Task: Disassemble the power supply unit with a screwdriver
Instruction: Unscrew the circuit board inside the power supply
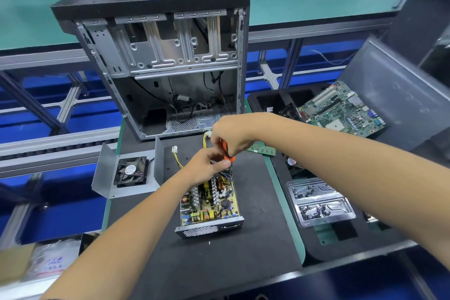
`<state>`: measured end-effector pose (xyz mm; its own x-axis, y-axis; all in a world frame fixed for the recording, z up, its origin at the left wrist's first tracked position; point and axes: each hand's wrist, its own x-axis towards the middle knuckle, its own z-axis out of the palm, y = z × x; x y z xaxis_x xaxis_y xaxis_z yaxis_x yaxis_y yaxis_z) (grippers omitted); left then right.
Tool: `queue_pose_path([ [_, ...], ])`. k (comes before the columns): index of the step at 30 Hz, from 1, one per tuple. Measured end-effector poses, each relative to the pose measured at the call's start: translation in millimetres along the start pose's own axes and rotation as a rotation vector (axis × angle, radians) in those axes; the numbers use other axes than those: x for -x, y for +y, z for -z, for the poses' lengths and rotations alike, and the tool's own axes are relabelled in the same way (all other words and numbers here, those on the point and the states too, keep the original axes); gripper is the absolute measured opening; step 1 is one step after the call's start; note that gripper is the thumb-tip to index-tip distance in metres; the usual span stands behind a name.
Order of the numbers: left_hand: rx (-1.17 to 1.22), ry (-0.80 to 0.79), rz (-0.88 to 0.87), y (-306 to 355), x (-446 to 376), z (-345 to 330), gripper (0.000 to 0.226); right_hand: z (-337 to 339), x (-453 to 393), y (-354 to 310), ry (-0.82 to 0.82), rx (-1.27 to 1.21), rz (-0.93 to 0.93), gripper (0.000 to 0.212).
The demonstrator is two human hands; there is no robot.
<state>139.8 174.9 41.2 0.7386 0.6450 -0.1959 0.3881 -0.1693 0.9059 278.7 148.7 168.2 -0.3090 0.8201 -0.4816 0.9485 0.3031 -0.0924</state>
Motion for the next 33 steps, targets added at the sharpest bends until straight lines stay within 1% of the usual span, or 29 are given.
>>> queue_pose_path([
  [1,-0.003,0.028,-0.022,1.3,1.0,-2.0,0.013,0.3,0.8,2.0,0.028,-0.015,-0.022,0.024],
  [3,-0.016,0.074,-0.054,2.6,1.4,-5.8,0.016,-1.9,2.1,5.1,0.072,-0.063,-0.12,0.052],
  [4,-0.018,0.091,-0.048,3.4,0.9,-7.0,0.016,-3.7,2.5,5.0,0.081,-0.072,-0.171,0.058],
  [5,-0.023,0.099,-0.033,4.2,0.8,-7.5,0.019,-5.8,2.4,4.1,0.085,-0.092,-0.215,0.059],
  [6,-0.015,0.1,-0.029,4.4,1.0,-8.1,0.021,-8.3,1.3,3.3,0.079,-0.125,-0.247,0.056],
  [8,-0.071,0.122,-0.072,3.3,4.1,-8.6,0.019,-9.5,0.9,-0.5,0.031,-0.164,-0.246,0.043],
  [9,-0.219,0.175,-0.126,0.2,7.5,-7.7,0.016,-8.4,0.9,-0.9,0.01,-0.154,-0.226,0.035],
  [10,-0.432,0.247,-0.214,-3.6,11.8,-6.9,0.016,-7.2,0.7,0.0,-0.005,-0.128,-0.208,0.026],
  [11,-0.661,0.295,-0.332,-6.8,16.4,-5.6,0.018,-5.7,1.6,1.3,-0.013,-0.101,-0.19,0.02],
  [12,-0.849,0.304,-0.474,-8.6,20.7,-4.4,0.018,-5.2,2.3,2.8,-0.02,-0.091,-0.172,0.018],
  [13,-0.989,0.261,-0.605,-9.5,24.4,-3.8,0.017,-5.4,3.9,3.7,-0.027,-0.102,-0.155,0.02],
  [14,-1.103,0.18,-0.711,-10.0,26.7,-3.7,0.019,-6.5,4.4,4.7,-0.029,-0.108,-0.138,0.022],
  [15,-1.197,0.084,-0.775,-9.5,28.0,-4.3,0.023,-7.0,5.0,4.7,-0.026,-0.098,-0.125,0.022],
  [16,-1.271,-0.002,-0.8,-8.1,28.4,-4.8,0.024,-7.9,5.0,4.9,-0.012,-0.09,-0.113,0.02],
  [17,-1.326,-0.055,-0.808,-5.8,28.8,-5.1,0.023,-9.0,4.0,4.8,0.004,-0.089,-0.105,0.015],
  [18,-1.364,-0.073,-0.808,-4.8,28.8,-5.7,0.019,-9.4,2.9,4.4,0.021,-0.095,-0.1,0.01],
  [20,-1.432,-0.11,-0.761,-3.2,26.6,-7.8,0.016,-9.1,-0.5,2.7,0.031,-0.088,-0.113,0.02],
  [22,-1.496,-0.126,-0.704,-2.4,23.9,-13.2,0.019,-11.0,-3.9,0.7,0.021,-0.024,-0.149,0.024],
  [24,-1.485,-0.095,-0.635,-3.4,21.9,-20.4,0.02,-13.2,-5.1,-2.0,0.04,0.037,-0.205,0.018],
  [26,-1.466,-0.048,-0.591,-4.8,22.5,-24.2,0.016,-14.4,-4.8,-2.3,0.034,0.046,-0.241,0.02],
  [29,-1.449,-0.007,-0.596,-11.1,26.1,-21.4,0.016,-12.8,-2.7,-2.1,-0.005,0.03,-0.25,0.017],
  [32,-1.405,0.027,-0.614,-17.3,27.3,-21.8,0.02,-14.3,-0.9,1.1,0.035,0.051,-0.209,0.007],
  [33,-1.395,0.044,-0.607,-17.3,27.3,-22.9,0.021,-15.4,-1.2,2.2,0.059,0.056,-0.192,0.008],
])
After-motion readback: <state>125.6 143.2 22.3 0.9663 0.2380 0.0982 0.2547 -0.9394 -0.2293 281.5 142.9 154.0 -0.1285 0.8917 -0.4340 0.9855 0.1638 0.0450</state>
